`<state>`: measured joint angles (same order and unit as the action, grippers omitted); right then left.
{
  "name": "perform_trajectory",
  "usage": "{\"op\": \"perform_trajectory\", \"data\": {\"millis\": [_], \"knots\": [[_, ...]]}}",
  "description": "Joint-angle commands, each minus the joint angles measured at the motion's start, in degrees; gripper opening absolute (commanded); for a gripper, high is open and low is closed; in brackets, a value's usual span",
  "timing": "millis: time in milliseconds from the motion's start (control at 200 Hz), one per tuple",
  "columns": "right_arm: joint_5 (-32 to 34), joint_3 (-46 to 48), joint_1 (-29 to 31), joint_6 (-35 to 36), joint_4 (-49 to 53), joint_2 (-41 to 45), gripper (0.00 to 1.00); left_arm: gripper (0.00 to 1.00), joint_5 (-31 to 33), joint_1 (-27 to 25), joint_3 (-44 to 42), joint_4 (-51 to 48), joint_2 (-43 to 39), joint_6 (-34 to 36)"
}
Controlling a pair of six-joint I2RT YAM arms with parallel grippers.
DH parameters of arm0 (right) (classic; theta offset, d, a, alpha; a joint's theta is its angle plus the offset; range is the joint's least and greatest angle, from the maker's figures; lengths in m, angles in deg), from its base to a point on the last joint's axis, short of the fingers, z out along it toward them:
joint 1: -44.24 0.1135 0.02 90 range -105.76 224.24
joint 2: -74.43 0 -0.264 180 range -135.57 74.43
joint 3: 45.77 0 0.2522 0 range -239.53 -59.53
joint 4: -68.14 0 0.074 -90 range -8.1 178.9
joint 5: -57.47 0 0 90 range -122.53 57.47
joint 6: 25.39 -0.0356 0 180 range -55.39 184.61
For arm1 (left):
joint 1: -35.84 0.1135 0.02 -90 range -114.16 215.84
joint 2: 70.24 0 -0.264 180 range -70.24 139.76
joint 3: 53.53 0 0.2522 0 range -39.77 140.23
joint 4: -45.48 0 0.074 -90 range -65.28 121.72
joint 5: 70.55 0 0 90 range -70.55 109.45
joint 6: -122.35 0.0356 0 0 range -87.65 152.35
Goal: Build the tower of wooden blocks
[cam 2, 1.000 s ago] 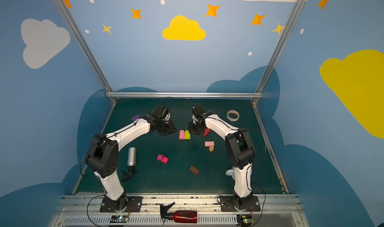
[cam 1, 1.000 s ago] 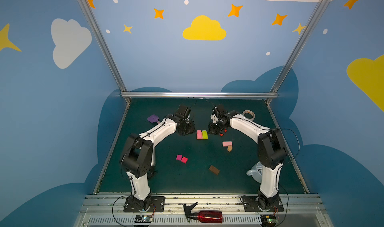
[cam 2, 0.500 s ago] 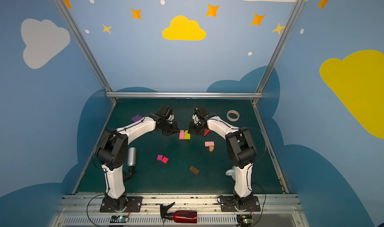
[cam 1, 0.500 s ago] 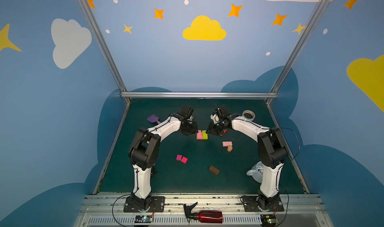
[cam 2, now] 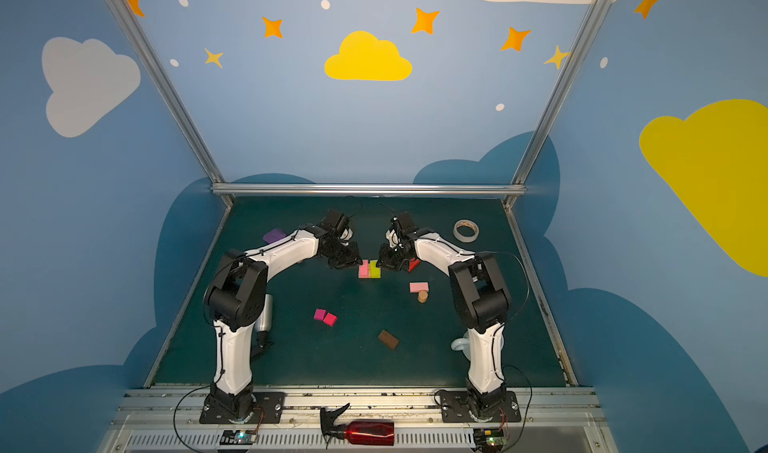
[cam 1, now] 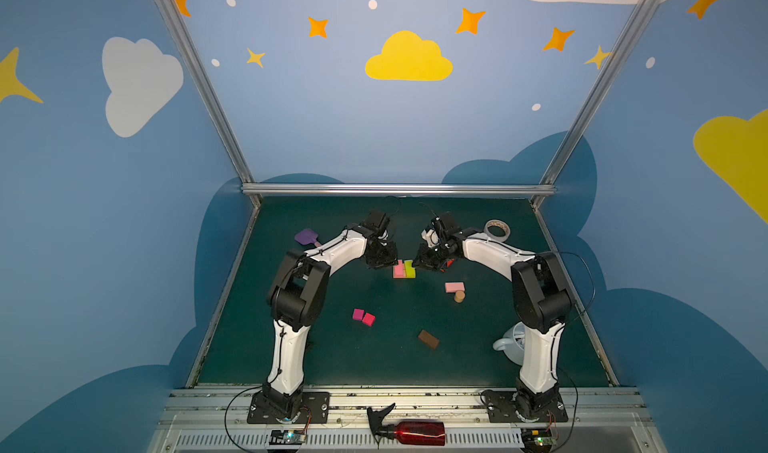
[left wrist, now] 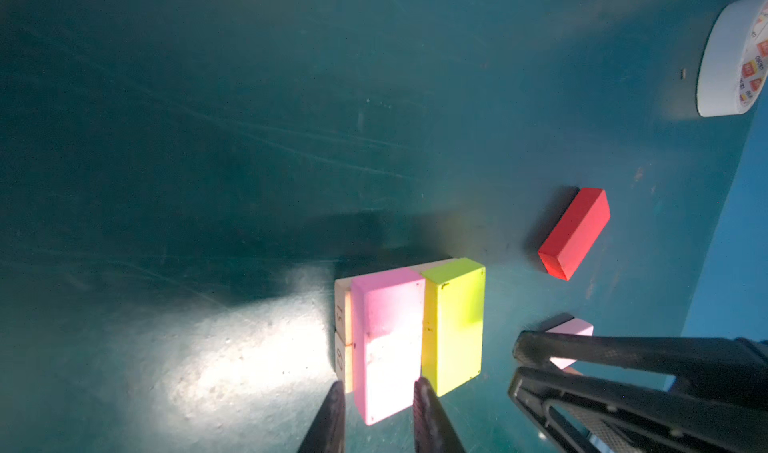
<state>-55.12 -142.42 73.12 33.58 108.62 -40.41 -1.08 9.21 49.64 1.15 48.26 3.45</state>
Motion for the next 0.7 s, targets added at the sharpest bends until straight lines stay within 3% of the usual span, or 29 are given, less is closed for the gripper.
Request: {"op": "perform_trajectory", "data": {"millis": [0, 696], "knots": [[-0.5, 1.0, -0.2, -0.2, -0.6, -0.9, 0.23, 0.29, -0.5, 0.3, 1.3, -1.5, 0.6, 1.2], [-1.8, 0.7, -0.4, -1.0, -1.8, -2.8, 0.23, 0.28, -2.0, -0.1, 4.1, -3.2, 3.5, 2.1]]}}
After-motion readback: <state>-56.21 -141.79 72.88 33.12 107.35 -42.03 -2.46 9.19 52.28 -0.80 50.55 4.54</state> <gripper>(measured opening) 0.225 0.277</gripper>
